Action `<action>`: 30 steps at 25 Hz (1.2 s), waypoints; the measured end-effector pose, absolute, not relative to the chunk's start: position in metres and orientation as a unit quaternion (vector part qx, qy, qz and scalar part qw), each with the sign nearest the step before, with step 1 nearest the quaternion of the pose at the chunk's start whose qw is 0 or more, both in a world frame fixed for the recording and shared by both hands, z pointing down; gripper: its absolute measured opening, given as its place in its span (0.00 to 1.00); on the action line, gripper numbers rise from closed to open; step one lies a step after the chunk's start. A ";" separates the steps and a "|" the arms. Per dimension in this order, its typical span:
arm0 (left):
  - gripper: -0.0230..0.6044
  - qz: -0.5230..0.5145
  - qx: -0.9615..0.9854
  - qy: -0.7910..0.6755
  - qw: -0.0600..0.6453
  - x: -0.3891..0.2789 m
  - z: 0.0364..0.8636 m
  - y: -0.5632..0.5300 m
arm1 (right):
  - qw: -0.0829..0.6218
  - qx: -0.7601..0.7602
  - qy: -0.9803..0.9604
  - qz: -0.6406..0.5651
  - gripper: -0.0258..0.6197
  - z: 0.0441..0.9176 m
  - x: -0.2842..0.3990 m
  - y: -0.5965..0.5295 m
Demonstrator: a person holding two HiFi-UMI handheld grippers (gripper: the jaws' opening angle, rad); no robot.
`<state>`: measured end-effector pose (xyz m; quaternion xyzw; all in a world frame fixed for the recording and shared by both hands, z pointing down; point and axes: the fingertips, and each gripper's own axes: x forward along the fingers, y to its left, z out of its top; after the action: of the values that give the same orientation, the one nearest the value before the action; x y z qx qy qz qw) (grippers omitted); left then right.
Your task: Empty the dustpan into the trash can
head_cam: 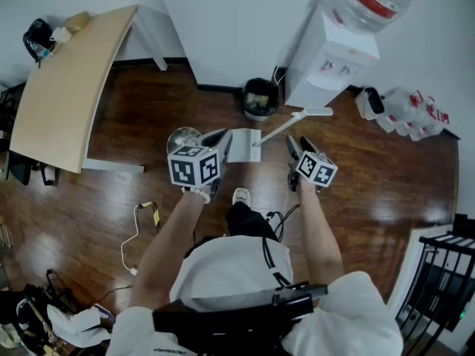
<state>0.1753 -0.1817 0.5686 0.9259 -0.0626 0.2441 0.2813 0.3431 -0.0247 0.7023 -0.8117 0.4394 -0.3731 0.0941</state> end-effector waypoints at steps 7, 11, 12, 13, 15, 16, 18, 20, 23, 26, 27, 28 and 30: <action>0.03 0.181 0.933 -0.112 0.291 0.059 0.549 -0.159 | 0.097 -0.794 0.502 -0.329 0.04 0.632 0.220 -0.041; 0.03 0.156 0.929 -0.141 0.304 -0.015 0.540 -0.140 | 0.072 -0.770 0.541 -0.331 0.04 0.599 0.135 -0.042; 0.03 0.151 0.929 -0.145 0.306 -0.030 0.538 -0.134 | 0.058 -0.766 0.549 -0.331 0.04 0.592 0.116 -0.040; 0.03 0.147 0.928 -0.147 0.308 -0.044 0.536 -0.128 | 0.048 -0.762 0.555 -0.330 0.04 0.585 0.098 -0.037; 0.03 0.142 0.929 -0.150 0.309 -0.066 0.534 -0.115 | 0.040 -0.758 0.562 -0.330 0.04 0.573 0.071 -0.027; 0.03 0.141 0.929 -0.150 0.307 -0.074 0.534 -0.108 | 0.042 -0.756 0.563 -0.332 0.04 0.568 0.059 -0.021; 0.03 0.142 0.930 -0.152 0.304 -0.089 0.533 -0.094 | 0.055 -0.753 0.564 -0.335 0.04 0.560 0.040 -0.010; 0.03 0.138 0.930 -0.154 0.304 -0.099 0.531 -0.080 | 0.075 -0.756 0.566 -0.321 0.04 0.549 0.028 0.001; 0.03 0.124 0.929 -0.159 0.312 -0.107 0.526 -0.060 | 0.111 -0.756 0.572 -0.299 0.04 0.536 0.017 0.014; 0.03 0.118 0.930 -0.166 0.305 -0.110 0.519 -0.047 | 0.101 -0.751 0.577 -0.306 0.04 0.535 0.007 0.022; 0.03 0.119 0.932 -0.167 0.300 -0.109 0.517 -0.043 | 0.090 -0.748 0.580 -0.311 0.04 0.536 0.004 0.025; 0.03 0.119 0.933 -0.168 0.295 -0.107 0.516 -0.038 | 0.078 -0.743 0.583 -0.318 0.04 0.538 0.002 0.029; 0.03 0.118 0.935 -0.169 0.290 -0.100 0.512 -0.029 | 0.055 -0.735 0.590 -0.329 0.04 0.541 -0.001 0.039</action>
<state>-0.1000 -0.0290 0.5121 0.9346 -0.1689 0.1182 0.2900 -0.0009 0.0392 0.5413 -0.7354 0.5897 -0.3292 0.0550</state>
